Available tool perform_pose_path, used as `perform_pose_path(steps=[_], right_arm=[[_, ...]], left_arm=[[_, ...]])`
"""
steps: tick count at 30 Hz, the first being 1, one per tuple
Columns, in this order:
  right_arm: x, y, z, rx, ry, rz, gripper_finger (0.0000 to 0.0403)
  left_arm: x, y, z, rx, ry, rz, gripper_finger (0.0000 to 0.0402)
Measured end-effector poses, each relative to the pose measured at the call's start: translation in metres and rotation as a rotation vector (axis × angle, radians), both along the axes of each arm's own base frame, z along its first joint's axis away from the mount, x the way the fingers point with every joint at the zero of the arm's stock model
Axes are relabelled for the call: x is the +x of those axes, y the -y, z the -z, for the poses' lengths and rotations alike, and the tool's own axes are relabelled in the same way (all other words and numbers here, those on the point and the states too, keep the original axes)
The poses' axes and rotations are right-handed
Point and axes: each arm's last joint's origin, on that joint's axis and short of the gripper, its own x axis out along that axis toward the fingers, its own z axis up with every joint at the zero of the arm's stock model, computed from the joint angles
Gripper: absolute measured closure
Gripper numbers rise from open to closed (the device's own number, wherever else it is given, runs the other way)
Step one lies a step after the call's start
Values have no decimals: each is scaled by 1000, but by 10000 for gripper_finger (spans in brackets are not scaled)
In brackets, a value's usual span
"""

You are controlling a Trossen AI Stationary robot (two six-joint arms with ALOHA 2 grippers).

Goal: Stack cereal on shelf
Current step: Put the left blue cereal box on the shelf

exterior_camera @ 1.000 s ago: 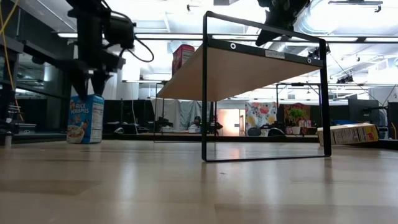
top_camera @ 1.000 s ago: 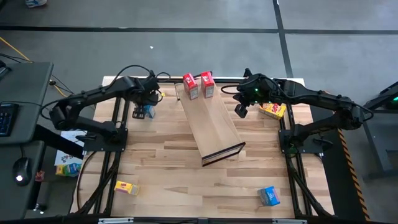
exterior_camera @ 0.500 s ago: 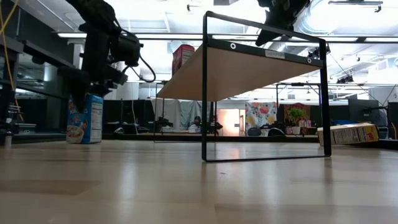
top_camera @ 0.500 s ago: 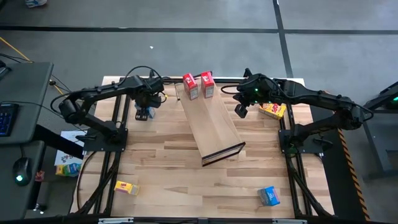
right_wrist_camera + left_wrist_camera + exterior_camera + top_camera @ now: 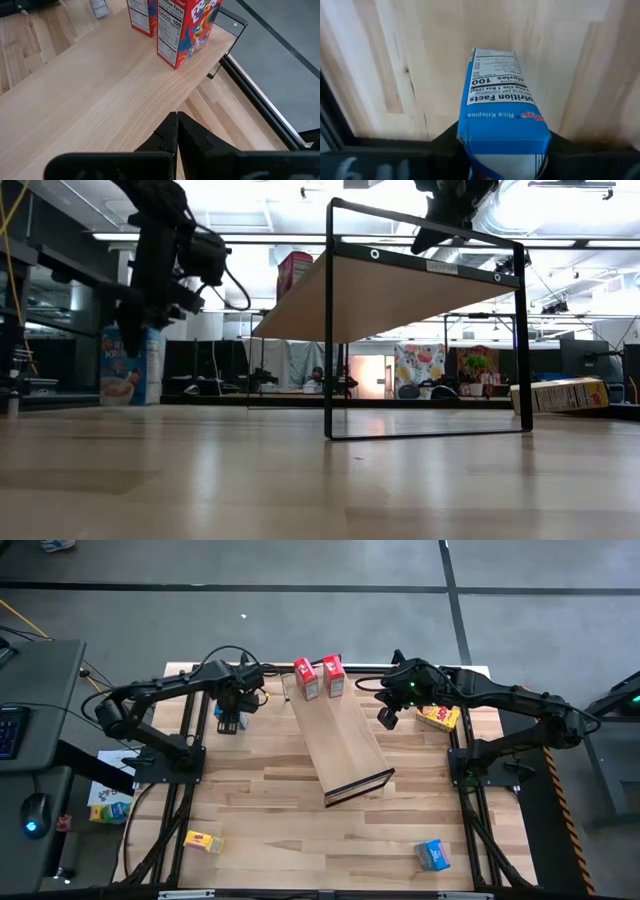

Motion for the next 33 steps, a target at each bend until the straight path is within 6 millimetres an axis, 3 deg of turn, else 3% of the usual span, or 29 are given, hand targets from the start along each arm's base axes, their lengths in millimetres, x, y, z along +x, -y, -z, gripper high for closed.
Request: perform_pose_path(steps=[4,10,14,18,22,25,28,33], right_arm=[[0,0,0,0,0,0,402],[0,0,0,0,1,0,402],[0,0,0,1,1,1,402],[0,0,0,1,1,1,402],[0,0,0,3,4,3,402],[0,0,0,15,12,16,402],[0,0,0,16,13,18,402],[0,0,0,16,13,18,402]], left_arm=[[7,6,-27,-5,-8,-36,289],[23,29,-96,-13,97,-79,287],[37,58,-142,33,248,-18,287],[51,100,-175,83,358,186,287],[75,135,-187,283,391,352,287],[93,148,-191,361,389,470,287],[122,150,-188,371,405,538,287],[157,137,-180,341,408,604,286]])
